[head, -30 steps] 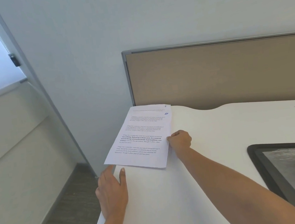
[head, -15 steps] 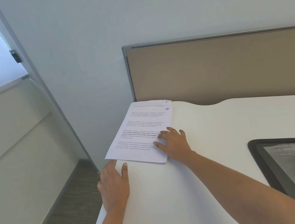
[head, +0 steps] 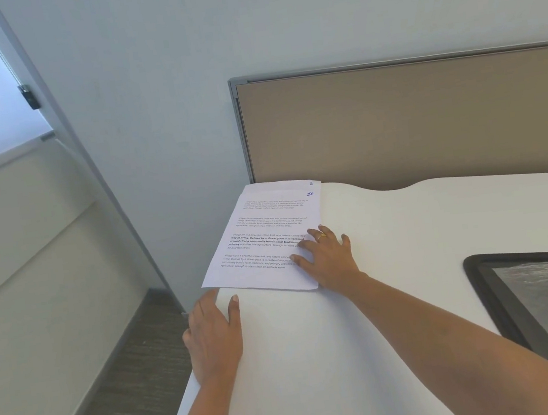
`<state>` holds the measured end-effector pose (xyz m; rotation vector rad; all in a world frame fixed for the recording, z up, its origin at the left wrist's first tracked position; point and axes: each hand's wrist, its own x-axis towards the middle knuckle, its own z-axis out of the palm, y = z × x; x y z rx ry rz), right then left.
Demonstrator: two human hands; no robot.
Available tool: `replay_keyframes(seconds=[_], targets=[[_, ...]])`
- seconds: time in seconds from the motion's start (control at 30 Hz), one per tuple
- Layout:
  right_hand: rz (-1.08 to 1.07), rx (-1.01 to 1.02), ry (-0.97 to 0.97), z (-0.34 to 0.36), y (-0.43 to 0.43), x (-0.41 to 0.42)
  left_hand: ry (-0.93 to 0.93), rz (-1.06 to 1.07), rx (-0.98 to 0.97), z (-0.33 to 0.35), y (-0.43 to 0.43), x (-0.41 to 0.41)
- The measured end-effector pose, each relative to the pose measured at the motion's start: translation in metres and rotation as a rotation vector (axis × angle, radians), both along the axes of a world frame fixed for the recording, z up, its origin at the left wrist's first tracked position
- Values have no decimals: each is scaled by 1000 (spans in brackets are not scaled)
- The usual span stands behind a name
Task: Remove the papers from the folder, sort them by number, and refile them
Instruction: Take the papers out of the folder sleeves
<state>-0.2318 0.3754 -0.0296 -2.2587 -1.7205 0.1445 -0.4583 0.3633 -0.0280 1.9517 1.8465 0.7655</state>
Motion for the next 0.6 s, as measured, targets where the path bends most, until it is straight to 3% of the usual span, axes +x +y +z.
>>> replay_keyframes(seconds=[0.6], targets=[[48,25,-16,5,-6,-6,15,-10,29,-1,1,0]])
